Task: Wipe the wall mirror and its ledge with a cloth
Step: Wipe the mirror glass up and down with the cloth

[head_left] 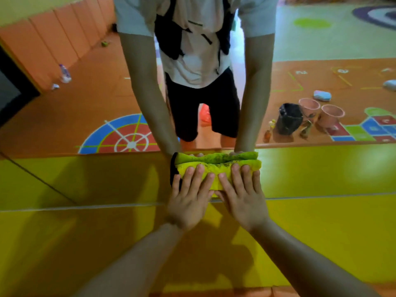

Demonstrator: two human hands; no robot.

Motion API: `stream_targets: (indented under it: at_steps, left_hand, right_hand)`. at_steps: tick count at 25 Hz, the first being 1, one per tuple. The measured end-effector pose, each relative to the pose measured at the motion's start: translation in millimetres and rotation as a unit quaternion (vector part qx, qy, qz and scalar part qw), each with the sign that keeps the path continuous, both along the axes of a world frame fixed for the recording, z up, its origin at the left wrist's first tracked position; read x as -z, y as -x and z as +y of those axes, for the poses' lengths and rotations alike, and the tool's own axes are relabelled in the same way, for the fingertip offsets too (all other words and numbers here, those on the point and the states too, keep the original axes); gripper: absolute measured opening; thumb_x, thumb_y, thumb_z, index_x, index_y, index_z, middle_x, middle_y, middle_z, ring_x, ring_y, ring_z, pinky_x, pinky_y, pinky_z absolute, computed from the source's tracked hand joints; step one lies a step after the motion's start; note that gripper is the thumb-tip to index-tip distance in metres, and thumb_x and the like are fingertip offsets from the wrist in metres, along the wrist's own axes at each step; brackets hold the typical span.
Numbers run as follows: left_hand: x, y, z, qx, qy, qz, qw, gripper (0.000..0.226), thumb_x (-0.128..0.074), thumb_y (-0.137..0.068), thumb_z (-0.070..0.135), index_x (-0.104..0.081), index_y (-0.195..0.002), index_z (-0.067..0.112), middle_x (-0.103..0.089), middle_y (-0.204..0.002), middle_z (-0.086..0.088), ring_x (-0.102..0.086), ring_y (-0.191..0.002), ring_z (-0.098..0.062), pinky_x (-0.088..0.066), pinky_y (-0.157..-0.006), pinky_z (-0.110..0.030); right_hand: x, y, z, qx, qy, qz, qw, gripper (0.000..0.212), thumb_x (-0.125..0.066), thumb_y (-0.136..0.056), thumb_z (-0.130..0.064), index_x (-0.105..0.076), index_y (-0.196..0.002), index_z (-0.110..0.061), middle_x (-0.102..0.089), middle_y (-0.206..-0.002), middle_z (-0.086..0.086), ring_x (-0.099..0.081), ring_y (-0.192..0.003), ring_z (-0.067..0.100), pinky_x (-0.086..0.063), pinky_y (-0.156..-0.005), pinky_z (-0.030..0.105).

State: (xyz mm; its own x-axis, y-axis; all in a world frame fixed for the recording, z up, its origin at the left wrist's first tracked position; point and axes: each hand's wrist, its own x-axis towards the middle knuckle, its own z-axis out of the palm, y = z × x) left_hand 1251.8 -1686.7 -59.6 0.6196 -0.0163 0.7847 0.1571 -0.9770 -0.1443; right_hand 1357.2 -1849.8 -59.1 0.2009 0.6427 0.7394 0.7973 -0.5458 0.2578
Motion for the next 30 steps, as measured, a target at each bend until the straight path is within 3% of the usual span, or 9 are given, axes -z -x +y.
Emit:
stream_targets:
  at_steps: [4,8,11,14,18,21,24,30]
  left_hand:
    - [65.9,-3.4,-3.4,-0.021,-0.025,0.003,0.999,0.086,-0.056,-0.096,0.041,-0.007,-0.164,0.021,0.001,-0.172,-0.009,-0.002,-0.159,-0.028,-0.004,-0.129,-0.049]
    - [76.9,-9.4,-12.6,-0.041,-0.01,-0.053,0.998,0.073,-0.06,-0.101,0.027,-0.02,-0.162,0.017,-0.01,-0.17,-0.017,-0.013,-0.157,-0.034,-0.016,-0.127,-0.053]
    - [68.7,5.2,-25.6,-0.035,0.033,0.039,0.998,0.085,-0.071,-0.093,0.025,-0.021,-0.16,0.008,0.0,-0.169,-0.026,-0.004,-0.156,-0.044,-0.012,-0.124,-0.061]
    - [57.3,5.4,-49.8,-0.032,0.059,0.082,0.994,0.08,-0.068,-0.097,0.03,-0.024,-0.158,0.001,0.002,-0.166,-0.031,-0.003,-0.154,-0.05,-0.012,-0.123,-0.067]
    - [42.4,-20.2,-94.1,0.004,0.058,0.153,0.987,0.082,-0.046,-0.104,0.039,0.003,-0.162,0.009,0.017,-0.167,-0.023,0.011,-0.156,-0.043,0.002,-0.125,-0.062]
    - [33.4,-39.1,-115.2,-0.008,0.078,0.135,0.988,0.079,-0.036,-0.105,0.043,0.007,-0.162,0.011,0.02,-0.168,-0.019,0.014,-0.156,-0.04,0.005,-0.125,-0.06]
    - [14.0,-49.8,-118.4,-0.021,0.085,0.106,0.991,0.076,-0.03,-0.106,0.047,0.007,-0.163,0.013,0.02,-0.169,-0.015,0.016,-0.156,-0.037,0.01,-0.125,-0.057]
    - [-45.4,-47.3,-104.6,-0.032,0.007,0.086,0.996,0.078,-0.044,-0.104,0.037,0.002,-0.164,0.017,0.009,-0.172,-0.008,0.005,-0.159,-0.028,0.005,-0.128,-0.05]
  right_hand:
    - [52.9,9.9,-3.5,0.006,0.024,0.034,0.999,0.085,-0.056,-0.097,-0.04,-0.008,-0.164,-0.02,0.007,-0.171,0.015,0.004,-0.158,0.035,-0.002,-0.127,0.055]
    - [54.8,10.7,-11.1,-0.013,0.038,0.067,0.997,0.079,-0.047,-0.097,-0.031,-0.004,-0.164,-0.025,0.011,-0.171,0.008,0.007,-0.158,0.028,-0.001,-0.127,0.051]
    - [47.0,9.0,-19.5,-0.018,0.031,0.079,0.996,0.073,-0.048,-0.101,-0.028,-0.009,-0.163,-0.028,0.006,-0.172,0.002,0.002,-0.158,0.021,-0.008,-0.127,0.047]
    - [45.3,1.9,-37.4,-0.01,0.025,0.085,0.996,0.078,-0.057,-0.1,-0.031,-0.011,-0.163,-0.028,0.003,-0.172,0.002,-0.002,-0.158,0.02,-0.01,-0.127,0.049]
    - [46.3,-19.3,-86.5,0.045,0.035,0.113,0.992,0.085,-0.064,-0.097,-0.042,-0.012,-0.164,-0.028,0.001,-0.172,0.003,-0.002,-0.159,0.022,-0.005,-0.127,0.054]
    - [30.0,-32.3,-102.3,0.057,0.025,0.108,0.992,0.076,-0.053,-0.101,-0.039,-0.011,-0.164,-0.027,0.001,-0.172,0.002,-0.003,-0.159,0.021,-0.002,-0.126,0.057]
    - [0.8,-34.0,-94.1,0.073,-0.013,0.121,0.99,0.072,-0.039,-0.1,-0.032,-0.007,-0.164,-0.016,-0.002,-0.171,0.006,-0.004,-0.158,0.024,0.0,-0.125,0.058]
    - [-51.7,-32.7,-96.5,0.071,-0.027,0.105,0.992,0.078,-0.045,-0.095,-0.013,-0.009,-0.164,-0.018,-0.009,-0.17,0.014,-0.01,-0.158,0.029,-0.002,-0.126,0.058]
